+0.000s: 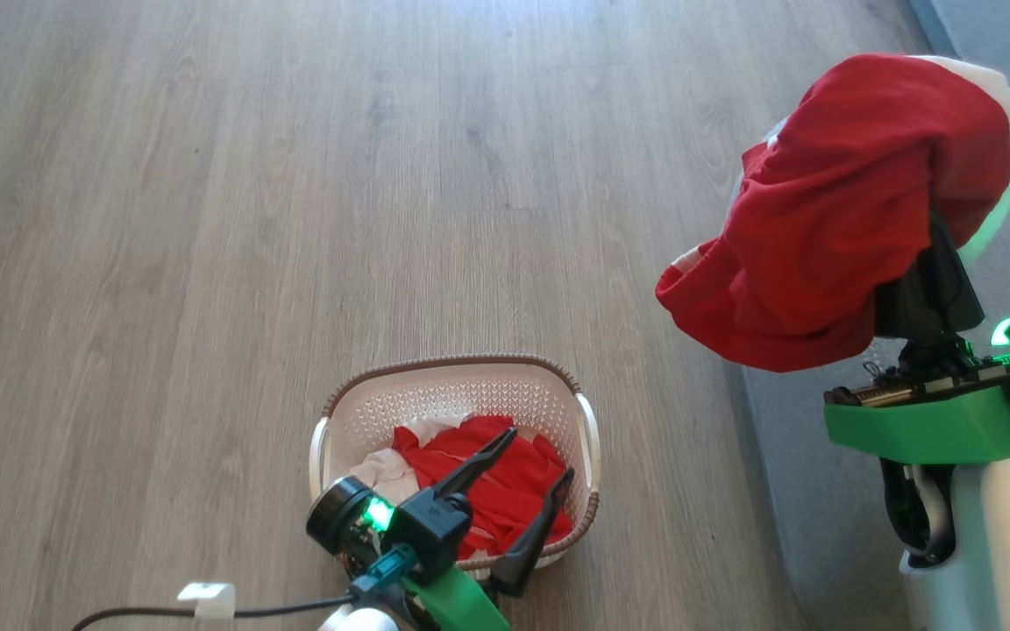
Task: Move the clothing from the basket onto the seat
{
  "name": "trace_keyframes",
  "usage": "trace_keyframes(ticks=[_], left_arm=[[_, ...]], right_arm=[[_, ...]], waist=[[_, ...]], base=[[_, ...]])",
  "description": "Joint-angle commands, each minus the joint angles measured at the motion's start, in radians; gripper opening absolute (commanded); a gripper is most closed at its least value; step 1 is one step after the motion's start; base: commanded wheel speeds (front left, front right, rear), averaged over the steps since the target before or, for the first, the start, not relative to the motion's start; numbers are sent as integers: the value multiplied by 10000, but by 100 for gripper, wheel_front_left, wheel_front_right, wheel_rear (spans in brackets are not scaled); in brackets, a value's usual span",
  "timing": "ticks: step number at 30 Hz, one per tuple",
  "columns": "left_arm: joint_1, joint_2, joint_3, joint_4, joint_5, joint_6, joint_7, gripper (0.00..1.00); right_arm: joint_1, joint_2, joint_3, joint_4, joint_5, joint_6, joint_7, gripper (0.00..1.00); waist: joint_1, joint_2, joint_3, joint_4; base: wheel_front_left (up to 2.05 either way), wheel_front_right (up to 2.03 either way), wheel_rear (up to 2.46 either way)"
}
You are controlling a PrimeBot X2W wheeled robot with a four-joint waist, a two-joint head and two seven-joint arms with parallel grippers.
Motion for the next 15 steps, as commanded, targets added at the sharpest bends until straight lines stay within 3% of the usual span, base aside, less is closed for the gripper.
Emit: trace_keyframes(ticks=[1,15], left_arm=[[-228,-11,367,-262,75,-60,-51,100],[-190,-11,676,-207,11,-75,-51,100]], right_arm=[[-229,-125,179,-320,-35,67,-25,0],[-267,-169,220,-188,-171,67,-25,0]], waist=[[0,0,-13,-40],[0,0,1,-386]], base=[[0,0,0],[0,0,0]])
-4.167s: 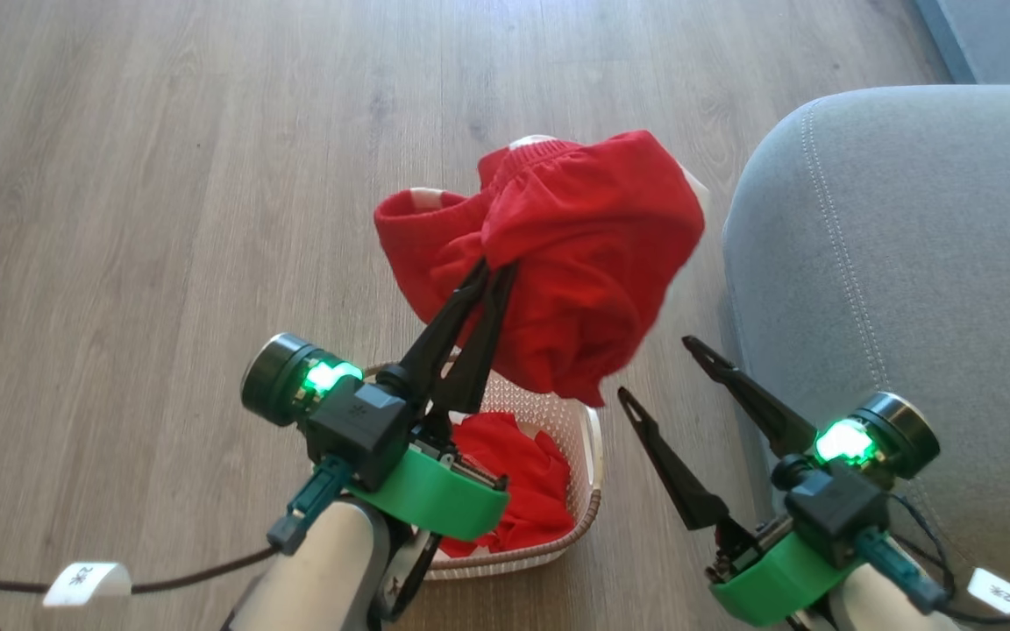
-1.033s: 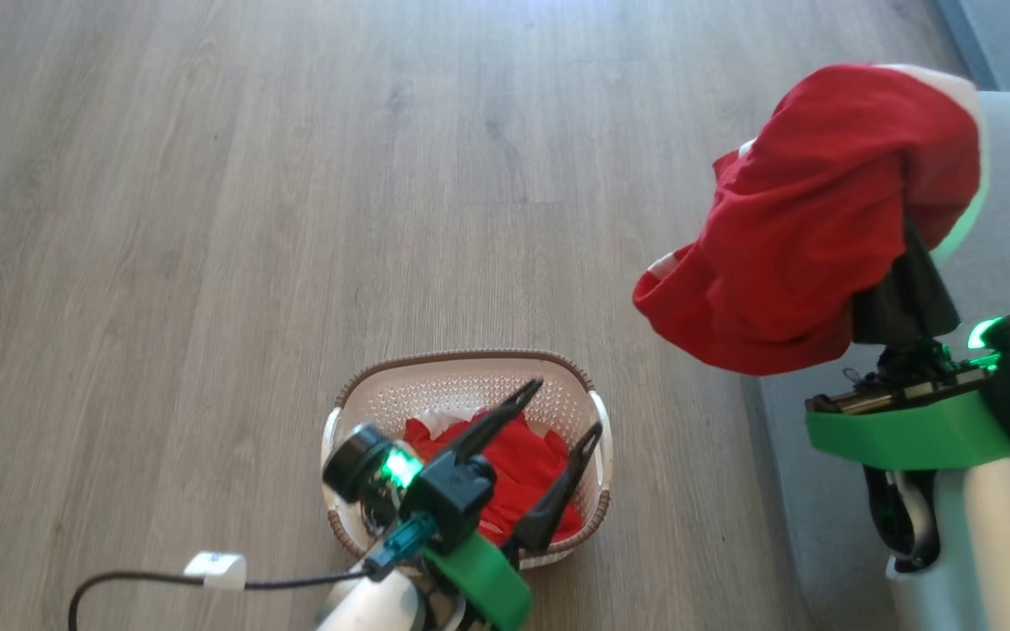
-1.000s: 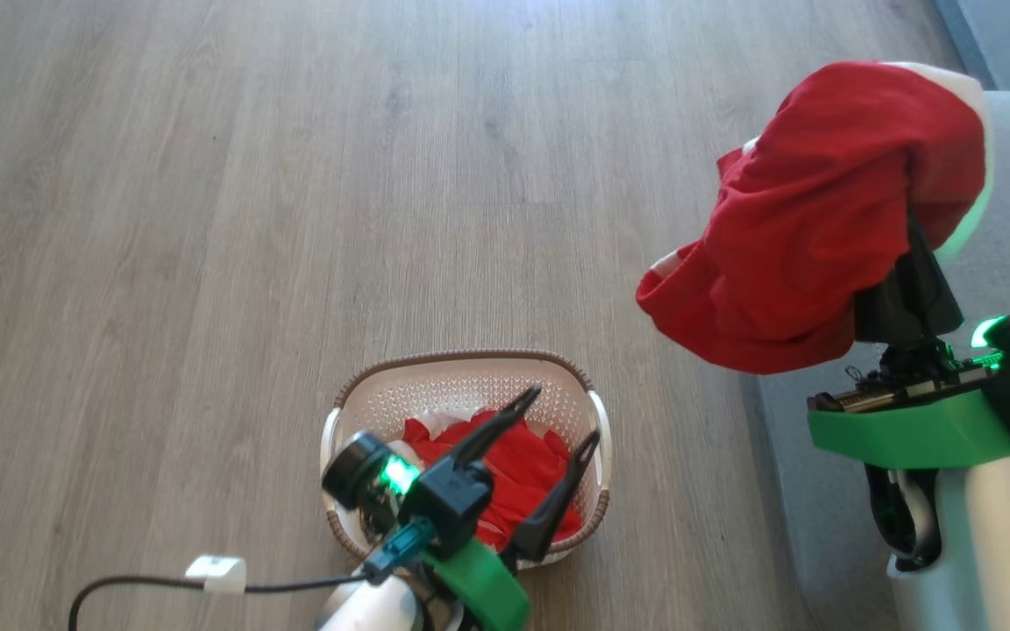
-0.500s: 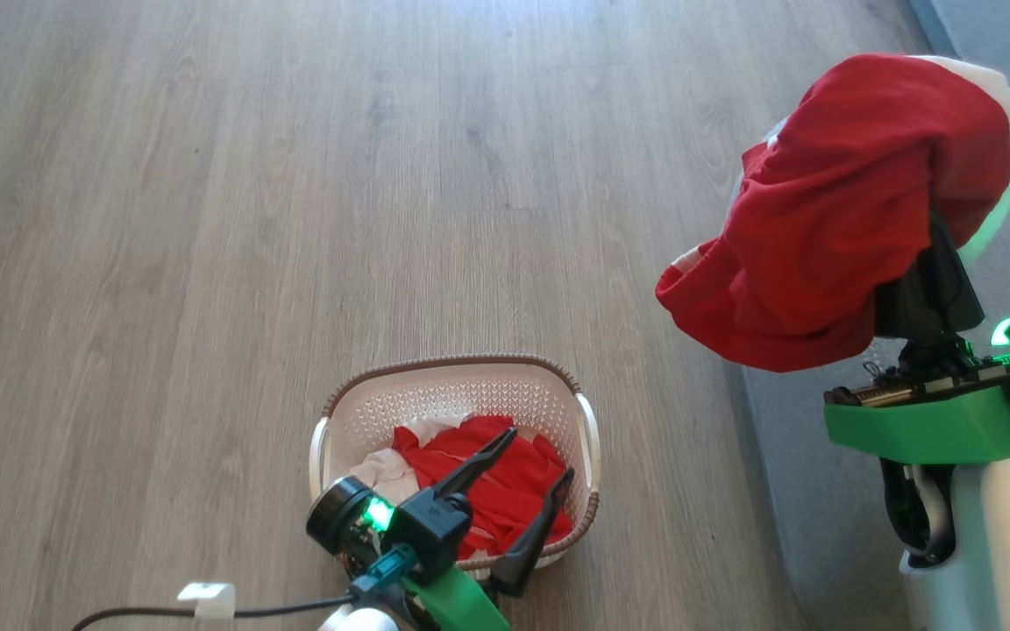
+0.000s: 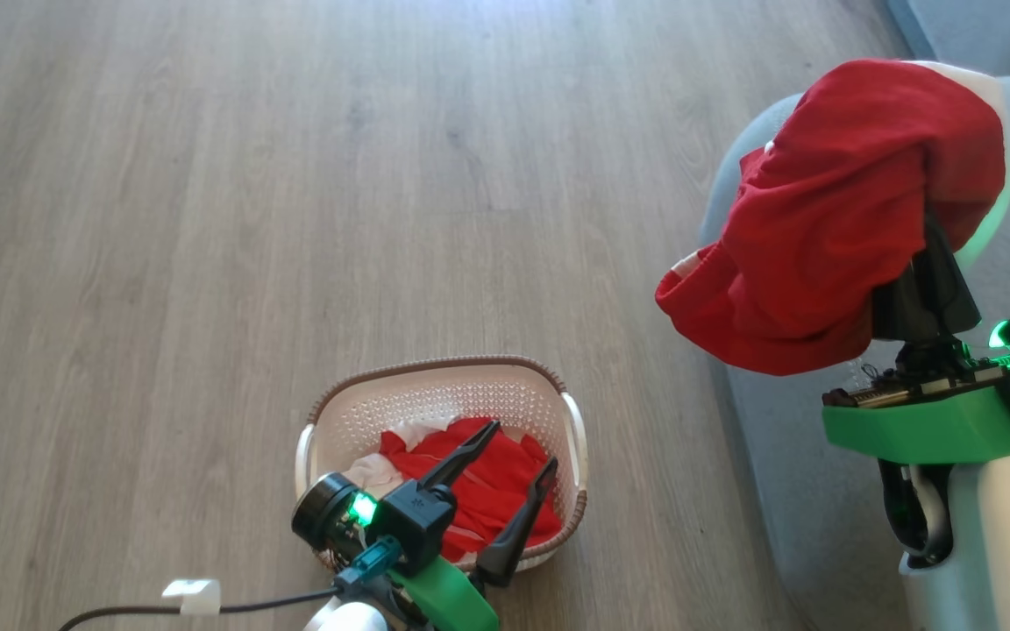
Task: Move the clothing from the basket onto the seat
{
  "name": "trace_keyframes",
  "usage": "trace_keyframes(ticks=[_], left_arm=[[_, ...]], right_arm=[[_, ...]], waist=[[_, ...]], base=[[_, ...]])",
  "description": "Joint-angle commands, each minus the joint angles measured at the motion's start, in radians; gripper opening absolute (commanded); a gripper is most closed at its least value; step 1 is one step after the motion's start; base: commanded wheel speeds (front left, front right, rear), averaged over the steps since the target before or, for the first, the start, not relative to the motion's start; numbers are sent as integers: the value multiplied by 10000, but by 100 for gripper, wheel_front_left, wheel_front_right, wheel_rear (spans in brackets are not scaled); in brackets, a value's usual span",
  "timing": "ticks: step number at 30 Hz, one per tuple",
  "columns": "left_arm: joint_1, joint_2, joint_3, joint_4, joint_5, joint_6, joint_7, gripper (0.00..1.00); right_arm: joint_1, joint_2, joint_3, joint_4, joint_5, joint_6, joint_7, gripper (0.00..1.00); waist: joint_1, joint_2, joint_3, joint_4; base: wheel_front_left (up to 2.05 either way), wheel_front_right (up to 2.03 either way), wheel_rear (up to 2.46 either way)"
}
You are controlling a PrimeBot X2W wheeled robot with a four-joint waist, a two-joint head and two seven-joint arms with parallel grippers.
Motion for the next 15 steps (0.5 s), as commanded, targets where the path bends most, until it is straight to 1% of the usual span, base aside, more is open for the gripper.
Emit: trace_keyframes(ticks=[1,6,10,11,15], left_arm=[[-206,-13,293,-291,36,-6,-51,100],[-313,-13,233,-305,45,-5,-51,100],[-397,-13,187,-332,40,16,-51,100],[-397,-13,187,-332,40,16,-51,100],[-463,-13,170,-321,75,19,-51,100]], right_arm=[[-288,-156,214,-303,-97,67,-25,0],[-317,-198,65,-308,-190,67,-25,0],[-340,-231,-108,-330,-230,67,-25,0],[-340,-231,-108,-330,-230,67,-25,0],[-347,-211,-340,-353,-254,67,-25,0]], waist=[[0,0,50,-138],[0,0,167,-538],[0,0,266,-1020],[0,0,266,-1020],[0,0,352,-1628]], base=[[0,0,0],[0,0,0],[0,0,0],[0,0,0],[0,0,0]])
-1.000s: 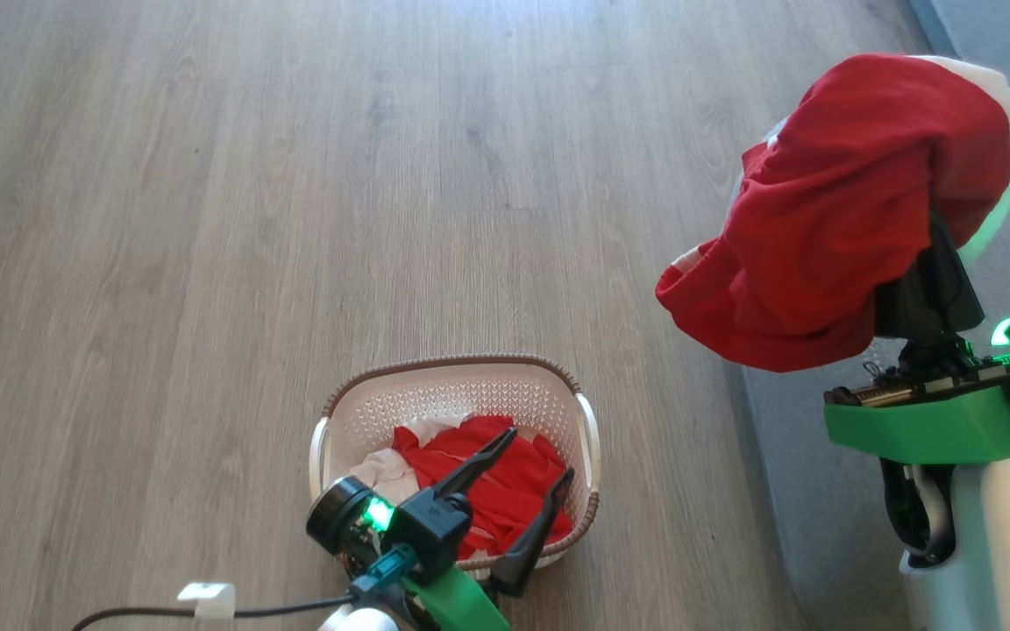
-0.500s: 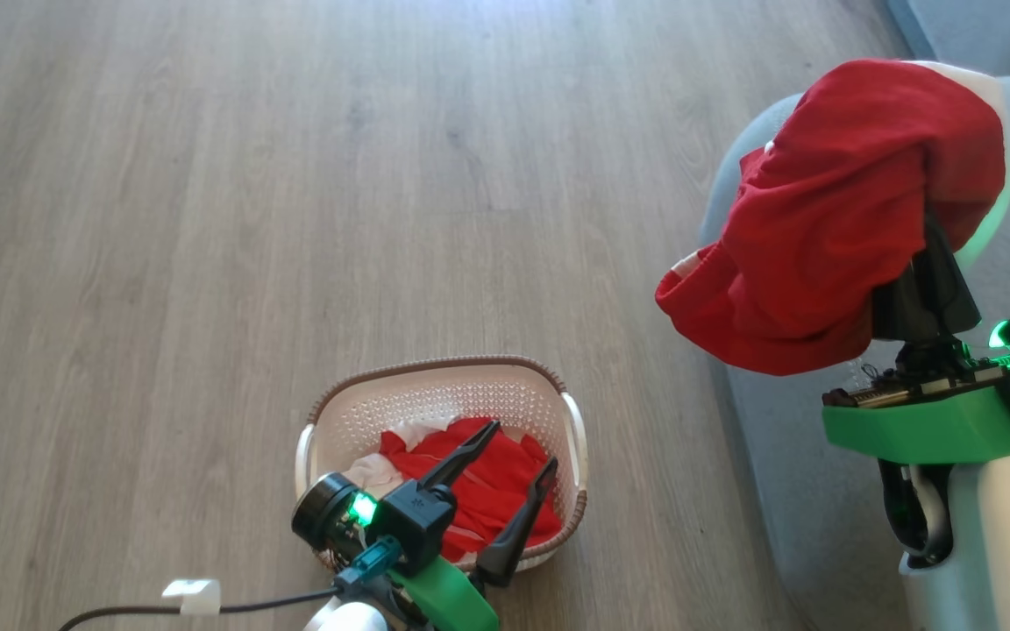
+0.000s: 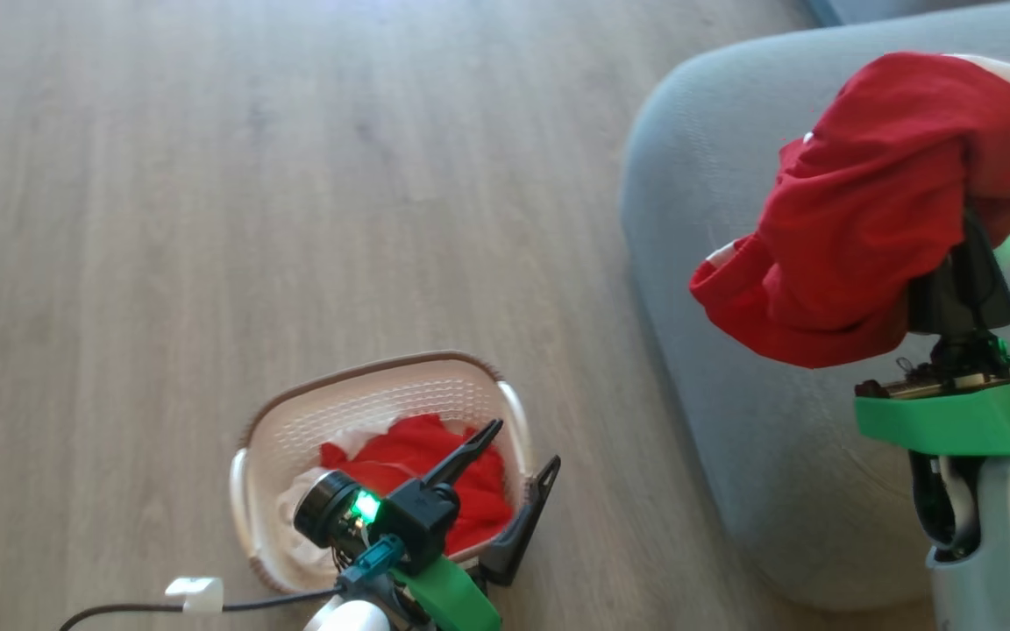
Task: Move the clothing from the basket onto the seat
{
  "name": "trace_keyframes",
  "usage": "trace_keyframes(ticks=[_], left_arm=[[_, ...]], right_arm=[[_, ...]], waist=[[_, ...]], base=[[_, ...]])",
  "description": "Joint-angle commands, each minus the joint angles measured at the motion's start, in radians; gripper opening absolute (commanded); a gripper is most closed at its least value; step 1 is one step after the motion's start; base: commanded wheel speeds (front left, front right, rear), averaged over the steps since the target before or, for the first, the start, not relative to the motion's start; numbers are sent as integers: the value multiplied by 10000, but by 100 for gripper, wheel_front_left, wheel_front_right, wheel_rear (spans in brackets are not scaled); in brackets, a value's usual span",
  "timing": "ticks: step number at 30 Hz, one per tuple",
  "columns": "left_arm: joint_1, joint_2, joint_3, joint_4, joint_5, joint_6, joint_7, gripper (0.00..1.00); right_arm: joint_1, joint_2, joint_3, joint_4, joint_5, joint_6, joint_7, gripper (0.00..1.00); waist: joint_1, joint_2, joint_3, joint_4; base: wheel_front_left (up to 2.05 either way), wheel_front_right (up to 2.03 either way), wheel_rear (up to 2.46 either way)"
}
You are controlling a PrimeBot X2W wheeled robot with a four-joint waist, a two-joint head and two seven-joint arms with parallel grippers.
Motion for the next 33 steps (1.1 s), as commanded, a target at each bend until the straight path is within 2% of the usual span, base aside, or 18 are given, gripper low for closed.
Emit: trace_keyframes(ticks=[1,13,22,33], left_arm=[[-422,-11,245,-323,81,19,-51,100],[-898,-11,194,-387,336,-46,-51,100],[-1247,-11,-82,-727,403,-78,-51,100],[-1669,-11,-643,-598,300,-102,-51,100]], right_arm=[[-329,-63,120,-362,-81,67,-25,0],[-276,39,-521,-460,-141,67,-25,0],[-218,141,-1088,-560,-193,67,-25,0],[-204,306,-1613,-780,-157,67,-25,0]], waist=[[0,0,92,-442],[0,0,591,-2345],[0,0,1116,-3501],[0,0,1504,-3711]], base=[[0,0,0],[0,0,0],[0,0,0],[0,0,0]])
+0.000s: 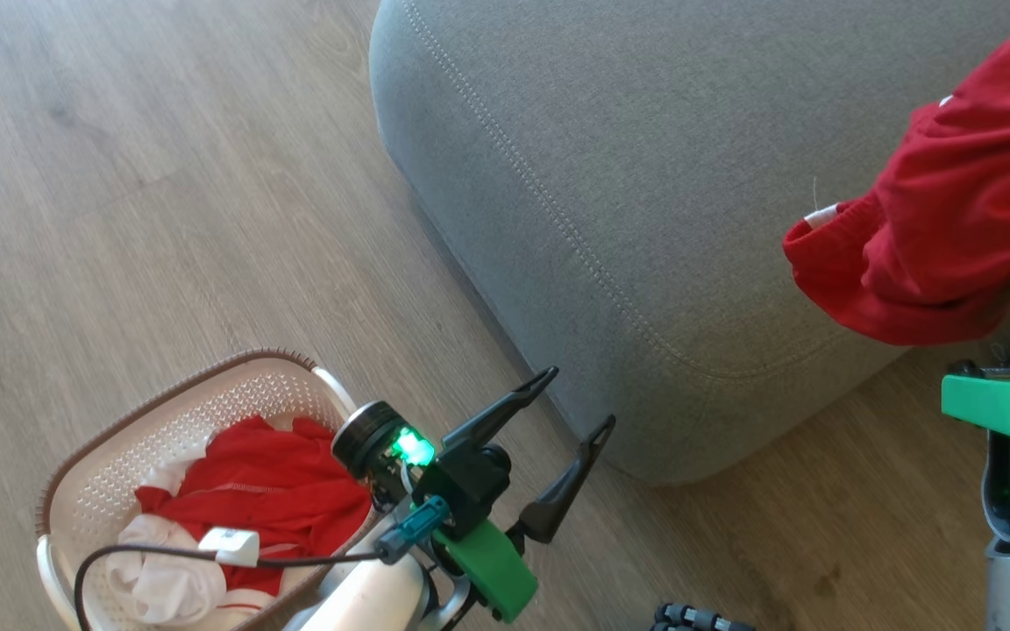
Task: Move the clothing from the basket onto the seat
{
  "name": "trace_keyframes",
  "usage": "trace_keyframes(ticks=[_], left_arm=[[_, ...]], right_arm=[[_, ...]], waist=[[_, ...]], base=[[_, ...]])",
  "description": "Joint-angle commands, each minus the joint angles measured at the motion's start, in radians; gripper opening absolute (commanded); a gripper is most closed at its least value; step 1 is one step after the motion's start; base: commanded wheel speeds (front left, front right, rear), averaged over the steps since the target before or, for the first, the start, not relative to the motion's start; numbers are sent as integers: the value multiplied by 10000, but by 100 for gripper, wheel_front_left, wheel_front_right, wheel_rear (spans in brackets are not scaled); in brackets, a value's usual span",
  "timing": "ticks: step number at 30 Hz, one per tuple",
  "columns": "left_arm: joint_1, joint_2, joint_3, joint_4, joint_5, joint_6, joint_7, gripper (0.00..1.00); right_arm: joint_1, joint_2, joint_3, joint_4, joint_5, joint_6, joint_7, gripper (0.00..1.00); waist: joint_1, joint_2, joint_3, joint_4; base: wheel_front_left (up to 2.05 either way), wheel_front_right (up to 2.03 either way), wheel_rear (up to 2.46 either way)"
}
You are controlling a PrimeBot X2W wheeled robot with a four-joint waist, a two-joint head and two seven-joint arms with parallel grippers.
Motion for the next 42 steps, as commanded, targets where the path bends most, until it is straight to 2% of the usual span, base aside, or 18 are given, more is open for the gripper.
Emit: trace_keyframes(ticks=[1,11,15,23,26,29,31,36,42], left_arm=[[-367,-17,219,-271,-51,-8,-51,100],[-314,-17,376,-302,82,-10,-51,100],[-309,35,414,-299,310,-10,-51,100],[-841,542,67,-244,559,-11,-51,100],[-1132,869,-196,-171,653,-11,-51,100],[-1410,1146,-436,-138,731,-11,-51,100],[-1601,1301,-592,-160,795,-11,-51,100],[-2090,1665,-821,-220,1069,-11,-51,100],[-2584,1777,-1032,-405,1286,90,-51,100]], right_arm=[[-211,10,152,-383,-1,67,-25,0],[-307,5,283,-295,-225,67,-25,0],[-844,-89,-89,-218,-227,67,-25,0],[-2334,-630,-1022,247,486,67,-25,0],[-3067,-1081,-1117,472,498,67,-25,0],[-3946,-1074,-1814,821,1036,67,-25,0],[-4457,-1328,-2087,1091,1149,67,-25,0],[-5685,-1665,-2418,1777,1453,67,-25,0],[-6920,-2368,-2177,2607,1255,67,-25,0]], waist=[[-1,0,-1,-6],[-1,0,87,-6],[-1,0,386,-37],[-1,0,1747,274],[-1,0,2340,370],[-1,0,2869,455],[-1,0,3206,535],[-1,0,3968,684],[-1,0,4719,999]], base=[[0,0,0],[0,0,0],[0,0,0],[0,0,0],[0,0,0],[0,0,0],[0,0,0],[0,0,0],[0,0,0]])
